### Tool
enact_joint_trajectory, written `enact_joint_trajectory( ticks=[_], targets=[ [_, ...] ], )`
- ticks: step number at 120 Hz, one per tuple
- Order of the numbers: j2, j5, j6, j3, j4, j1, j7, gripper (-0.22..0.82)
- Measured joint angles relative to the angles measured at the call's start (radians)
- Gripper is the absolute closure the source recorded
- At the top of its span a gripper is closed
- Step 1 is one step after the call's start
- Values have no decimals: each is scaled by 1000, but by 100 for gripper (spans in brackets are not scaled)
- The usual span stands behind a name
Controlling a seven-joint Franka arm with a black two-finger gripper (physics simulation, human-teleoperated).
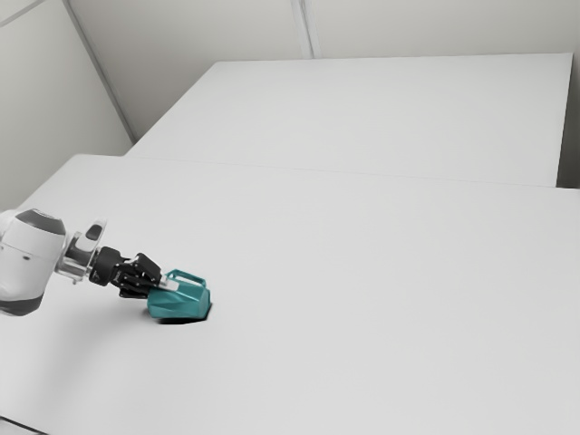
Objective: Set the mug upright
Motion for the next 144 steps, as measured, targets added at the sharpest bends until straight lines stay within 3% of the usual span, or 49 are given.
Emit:
enact_joint_trajectory(
  ticks=[44,110,144],
  targets=[
    [-30,10,6,0,2,-18,-9,76],
    [-87,37,11,-30,15,-35,-32,79],
    [-124,80,12,-58,28,12,-69,79]
  ],
)
